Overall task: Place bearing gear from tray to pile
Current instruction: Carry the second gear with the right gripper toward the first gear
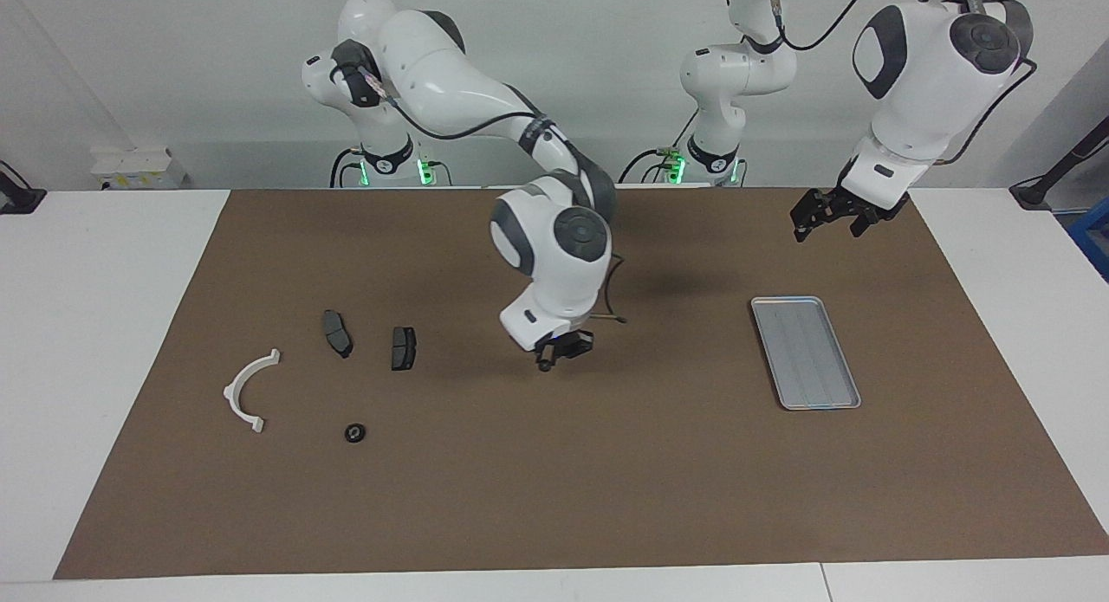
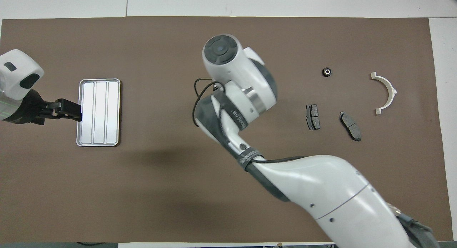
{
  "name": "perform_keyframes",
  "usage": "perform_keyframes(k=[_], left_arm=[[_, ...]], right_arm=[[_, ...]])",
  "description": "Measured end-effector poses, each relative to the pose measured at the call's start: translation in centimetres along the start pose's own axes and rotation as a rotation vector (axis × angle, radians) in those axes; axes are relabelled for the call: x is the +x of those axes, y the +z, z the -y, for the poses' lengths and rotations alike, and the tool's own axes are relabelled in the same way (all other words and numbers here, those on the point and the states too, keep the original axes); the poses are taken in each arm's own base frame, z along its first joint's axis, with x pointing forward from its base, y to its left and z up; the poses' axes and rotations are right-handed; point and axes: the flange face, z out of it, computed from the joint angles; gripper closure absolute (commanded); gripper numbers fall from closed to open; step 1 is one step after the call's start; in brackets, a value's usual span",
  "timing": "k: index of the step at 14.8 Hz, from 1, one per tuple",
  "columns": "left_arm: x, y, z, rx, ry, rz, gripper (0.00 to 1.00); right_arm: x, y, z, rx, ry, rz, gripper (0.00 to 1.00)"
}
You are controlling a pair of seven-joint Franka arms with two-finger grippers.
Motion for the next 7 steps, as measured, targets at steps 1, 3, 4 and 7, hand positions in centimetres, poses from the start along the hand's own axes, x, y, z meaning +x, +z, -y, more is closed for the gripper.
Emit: perform_keyframes(k=[1, 3, 4, 7], left_arm=[[-0.1, -0.2, -0.1, 0.0, 0.001, -0.003, 0.0], [-0.1, -0.5, -0.2, 0.0, 0.004, -0.008, 0.0], [0.0, -1.0, -0.3, -0.001, 0.006, -0.018, 0.0], [0.0, -1.9, -0.3, -0.002, 0.027, -0.035, 0.0]], right_arm=[[1.2, -0.6, -3.7, 0.007, -0.036, -0.005, 1.0], [3.2, 0.5, -9.0, 0.02, -0.094, -0.015, 1.0], [3.8, 2.0, -10.3, 0.023, -0.109, -0.017, 1.0], [4.0, 6.8, -9.6, 0.027, -0.131, -0.009, 1.0]])
